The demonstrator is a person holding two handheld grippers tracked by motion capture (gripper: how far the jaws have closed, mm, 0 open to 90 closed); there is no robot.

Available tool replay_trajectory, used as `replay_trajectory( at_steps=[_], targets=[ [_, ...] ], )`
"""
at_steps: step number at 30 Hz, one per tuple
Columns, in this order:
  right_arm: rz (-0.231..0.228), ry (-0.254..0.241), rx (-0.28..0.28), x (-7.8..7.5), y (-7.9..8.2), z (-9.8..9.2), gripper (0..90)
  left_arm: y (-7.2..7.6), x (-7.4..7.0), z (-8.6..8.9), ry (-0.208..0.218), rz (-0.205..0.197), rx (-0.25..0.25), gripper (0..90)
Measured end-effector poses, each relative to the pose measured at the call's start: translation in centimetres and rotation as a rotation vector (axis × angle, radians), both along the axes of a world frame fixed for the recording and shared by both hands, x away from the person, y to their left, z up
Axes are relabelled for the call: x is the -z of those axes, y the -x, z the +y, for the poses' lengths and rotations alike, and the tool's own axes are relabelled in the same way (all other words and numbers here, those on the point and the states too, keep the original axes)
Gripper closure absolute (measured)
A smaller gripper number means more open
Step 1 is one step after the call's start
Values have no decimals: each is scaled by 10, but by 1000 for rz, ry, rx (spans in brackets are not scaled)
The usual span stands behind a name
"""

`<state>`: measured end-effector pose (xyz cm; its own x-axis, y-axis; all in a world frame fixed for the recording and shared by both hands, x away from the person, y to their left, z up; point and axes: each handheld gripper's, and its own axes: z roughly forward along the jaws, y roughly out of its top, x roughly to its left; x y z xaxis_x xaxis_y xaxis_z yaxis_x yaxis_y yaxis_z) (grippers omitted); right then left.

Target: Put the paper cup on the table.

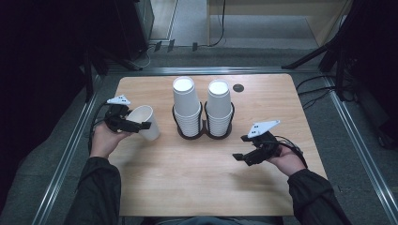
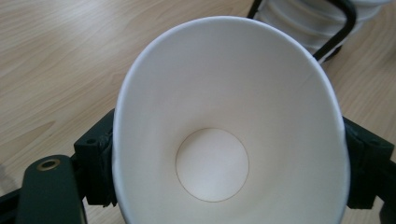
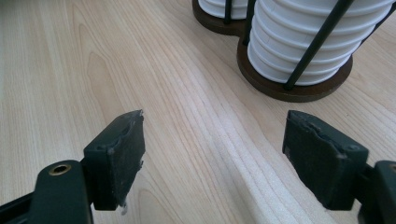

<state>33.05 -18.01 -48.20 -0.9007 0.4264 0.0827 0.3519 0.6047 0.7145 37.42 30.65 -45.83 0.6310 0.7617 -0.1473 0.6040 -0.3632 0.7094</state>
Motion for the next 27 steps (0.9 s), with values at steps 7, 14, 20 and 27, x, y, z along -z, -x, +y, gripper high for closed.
replay_trajectory(
  at_steps=[7, 14, 20, 27],
  targets=[
    [1, -2, 1, 0, -1, 0, 212, -4, 2, 15, -45, -8, -74, 138],
    [-5, 2, 7, 0, -1, 0, 212, -9, 9, 12, -107, -7, -131, 127],
    [-6, 0, 9, 0, -1, 0, 212, -10, 13, 11, -114, 0, -131, 119],
    [-14, -1, 11, -1, -1, -1, 212, -9, 14, 8, -134, -8, -110, 106]
  ],
)
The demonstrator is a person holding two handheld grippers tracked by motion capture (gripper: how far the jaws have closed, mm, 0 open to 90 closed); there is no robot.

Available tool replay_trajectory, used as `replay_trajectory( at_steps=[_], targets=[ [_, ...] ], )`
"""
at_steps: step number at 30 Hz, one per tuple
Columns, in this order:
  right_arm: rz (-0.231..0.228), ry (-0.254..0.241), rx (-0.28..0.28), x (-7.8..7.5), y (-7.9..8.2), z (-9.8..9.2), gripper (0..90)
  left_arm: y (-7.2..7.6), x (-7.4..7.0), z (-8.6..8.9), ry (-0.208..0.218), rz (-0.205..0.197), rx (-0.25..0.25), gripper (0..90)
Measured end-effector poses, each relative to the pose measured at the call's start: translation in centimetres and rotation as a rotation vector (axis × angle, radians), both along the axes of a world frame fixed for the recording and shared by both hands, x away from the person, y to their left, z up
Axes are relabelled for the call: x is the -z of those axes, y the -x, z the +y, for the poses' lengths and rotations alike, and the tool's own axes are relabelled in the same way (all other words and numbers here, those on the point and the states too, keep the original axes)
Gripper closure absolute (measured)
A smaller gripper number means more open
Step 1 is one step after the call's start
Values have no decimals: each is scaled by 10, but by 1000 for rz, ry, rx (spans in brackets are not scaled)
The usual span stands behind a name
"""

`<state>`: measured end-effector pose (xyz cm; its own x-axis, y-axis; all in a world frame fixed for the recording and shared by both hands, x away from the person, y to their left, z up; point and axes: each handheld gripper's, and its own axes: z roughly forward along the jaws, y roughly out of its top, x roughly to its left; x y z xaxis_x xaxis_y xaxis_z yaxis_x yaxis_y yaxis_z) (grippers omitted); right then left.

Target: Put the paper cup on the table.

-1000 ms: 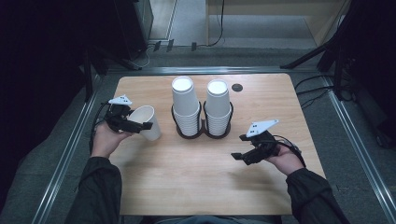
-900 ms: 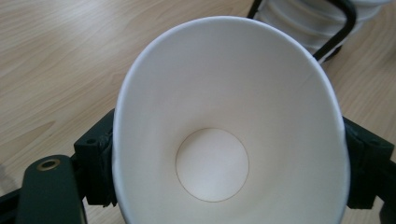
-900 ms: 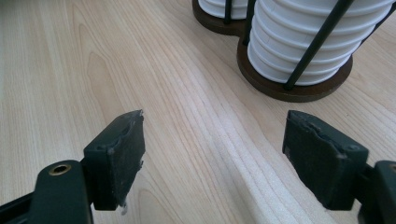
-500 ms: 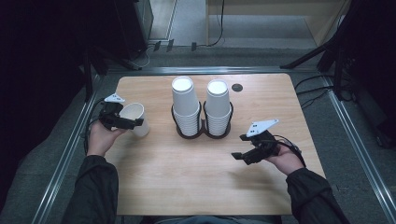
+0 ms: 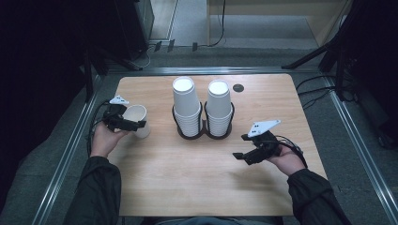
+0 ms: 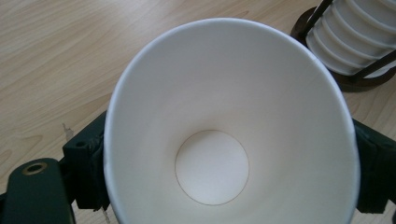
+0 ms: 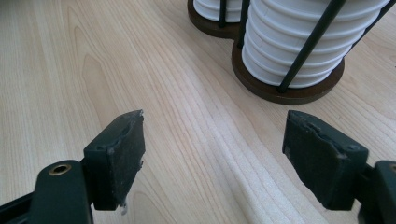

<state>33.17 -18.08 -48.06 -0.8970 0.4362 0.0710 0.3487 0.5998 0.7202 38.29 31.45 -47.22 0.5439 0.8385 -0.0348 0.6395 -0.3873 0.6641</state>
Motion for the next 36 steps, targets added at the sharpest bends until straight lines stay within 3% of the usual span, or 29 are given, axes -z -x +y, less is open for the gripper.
replay_trajectory(
  at_steps=[6, 10, 24, 27, 31, 36],
  targets=[
    [-1, -1, 3, 0, -1, 0, 211, 0, 1, 1, 24, 6, 9, 89],
    [-1, 1, 0, 1, -1, 1, 212, 1, 2, 0, 35, 1, 46, 74],
    [-1, 7, -10, 1, 0, 2, 212, 1, 5, 1, 71, 18, 51, 2],
    [-1, 10, -12, 1, 0, 2, 212, 2, 2, 2, 107, 23, 48, 0],
    [0, 13, -14, 1, 1, 2, 211, 3, -1, 3, 118, 25, 41, 0],
    [-3, 14, -17, 1, 1, 2, 211, 4, -6, 7, 188, 41, 31, 0]
  ],
)
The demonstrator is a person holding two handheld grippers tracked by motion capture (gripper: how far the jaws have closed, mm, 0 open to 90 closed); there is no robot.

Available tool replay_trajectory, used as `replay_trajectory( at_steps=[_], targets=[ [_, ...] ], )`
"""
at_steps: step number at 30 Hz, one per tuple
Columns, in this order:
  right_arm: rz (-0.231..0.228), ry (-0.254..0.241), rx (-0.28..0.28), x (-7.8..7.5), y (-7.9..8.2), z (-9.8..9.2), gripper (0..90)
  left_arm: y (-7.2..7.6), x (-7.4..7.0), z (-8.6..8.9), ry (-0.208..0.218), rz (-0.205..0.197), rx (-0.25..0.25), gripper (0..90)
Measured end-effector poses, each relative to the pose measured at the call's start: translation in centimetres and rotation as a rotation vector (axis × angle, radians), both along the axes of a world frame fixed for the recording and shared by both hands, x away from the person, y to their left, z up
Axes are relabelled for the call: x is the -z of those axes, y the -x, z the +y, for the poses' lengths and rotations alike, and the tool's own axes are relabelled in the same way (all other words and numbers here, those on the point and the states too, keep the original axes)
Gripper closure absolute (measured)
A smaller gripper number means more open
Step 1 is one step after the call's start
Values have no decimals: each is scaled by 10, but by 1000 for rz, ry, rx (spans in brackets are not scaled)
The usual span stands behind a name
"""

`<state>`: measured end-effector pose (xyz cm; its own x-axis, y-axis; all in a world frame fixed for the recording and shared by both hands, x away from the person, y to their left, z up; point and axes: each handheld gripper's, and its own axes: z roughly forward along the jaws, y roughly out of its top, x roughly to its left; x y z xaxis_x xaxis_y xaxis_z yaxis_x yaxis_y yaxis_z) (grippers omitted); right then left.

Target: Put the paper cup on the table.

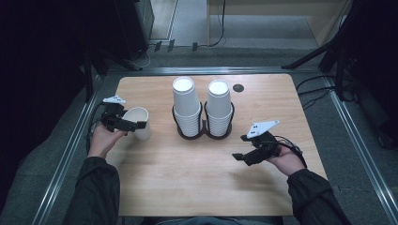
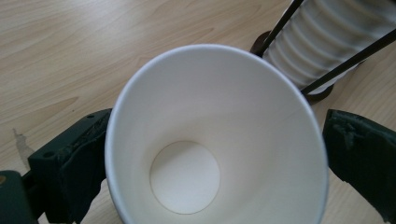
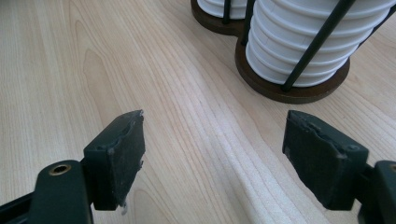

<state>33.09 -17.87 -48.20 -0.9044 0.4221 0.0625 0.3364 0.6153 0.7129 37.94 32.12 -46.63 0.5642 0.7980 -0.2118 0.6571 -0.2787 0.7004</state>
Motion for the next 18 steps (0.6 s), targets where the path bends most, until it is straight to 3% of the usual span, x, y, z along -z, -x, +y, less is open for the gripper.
replay_trajectory(
  at_steps=[7, 11, 18],
  targets=[
    [2, -6, -1, -1, 0, -1, 212, 2, -9, 0, -33, 2, -23, 0],
    [0, -6, -2, -1, 1, -1, 212, 4, -12, 3, -13, 37, -30, 0],
    [0, -4, -1, -1, 0, -1, 212, 7, -22, 8, 8, 35, -56, 0]
  ],
)
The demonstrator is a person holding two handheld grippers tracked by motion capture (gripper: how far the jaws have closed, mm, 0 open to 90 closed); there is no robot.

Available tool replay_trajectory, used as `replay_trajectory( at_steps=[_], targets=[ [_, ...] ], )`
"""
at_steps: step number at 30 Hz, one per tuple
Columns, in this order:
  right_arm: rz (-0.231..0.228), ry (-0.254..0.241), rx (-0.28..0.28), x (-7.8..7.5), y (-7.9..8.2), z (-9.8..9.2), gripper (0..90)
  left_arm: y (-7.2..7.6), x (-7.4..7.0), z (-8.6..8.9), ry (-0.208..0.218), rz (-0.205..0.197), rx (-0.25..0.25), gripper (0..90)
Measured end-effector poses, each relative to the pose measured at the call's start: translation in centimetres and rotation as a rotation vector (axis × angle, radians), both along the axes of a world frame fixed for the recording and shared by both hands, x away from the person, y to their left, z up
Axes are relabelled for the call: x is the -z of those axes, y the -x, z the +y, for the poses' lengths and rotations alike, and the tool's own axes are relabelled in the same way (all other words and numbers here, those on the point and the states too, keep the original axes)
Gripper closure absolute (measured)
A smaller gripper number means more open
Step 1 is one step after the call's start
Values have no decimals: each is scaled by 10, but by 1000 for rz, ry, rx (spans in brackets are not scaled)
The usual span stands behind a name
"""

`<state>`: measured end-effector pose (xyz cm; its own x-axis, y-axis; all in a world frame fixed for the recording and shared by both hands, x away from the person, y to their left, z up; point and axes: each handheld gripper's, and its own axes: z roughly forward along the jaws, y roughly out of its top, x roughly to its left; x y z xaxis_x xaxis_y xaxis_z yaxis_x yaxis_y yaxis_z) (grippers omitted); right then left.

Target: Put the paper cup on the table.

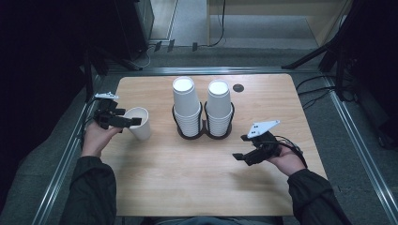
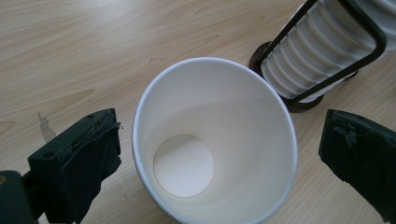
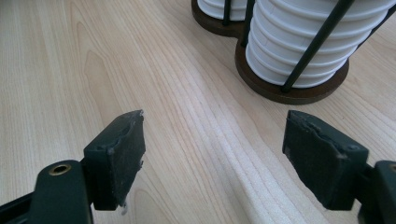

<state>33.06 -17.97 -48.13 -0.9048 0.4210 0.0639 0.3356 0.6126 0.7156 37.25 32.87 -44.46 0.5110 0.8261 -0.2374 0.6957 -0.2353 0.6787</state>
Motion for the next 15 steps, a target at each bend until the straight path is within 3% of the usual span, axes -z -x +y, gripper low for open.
replay_trajectory(
  at_steps=[3, 10, 15],
  targets=[
    [1, -3, -5, 0, 0, 0, 212, 4, -8, 1, -20, -2, 6, 0],
    [1, -4, -10, 0, 1, 2, 212, 9, -20, 0, -14, -15, 5, 0],
    [-5, -18, -2, -2, 0, -1, 212, 16, -35, -4, 20, -27, 25, 0]
  ],
)
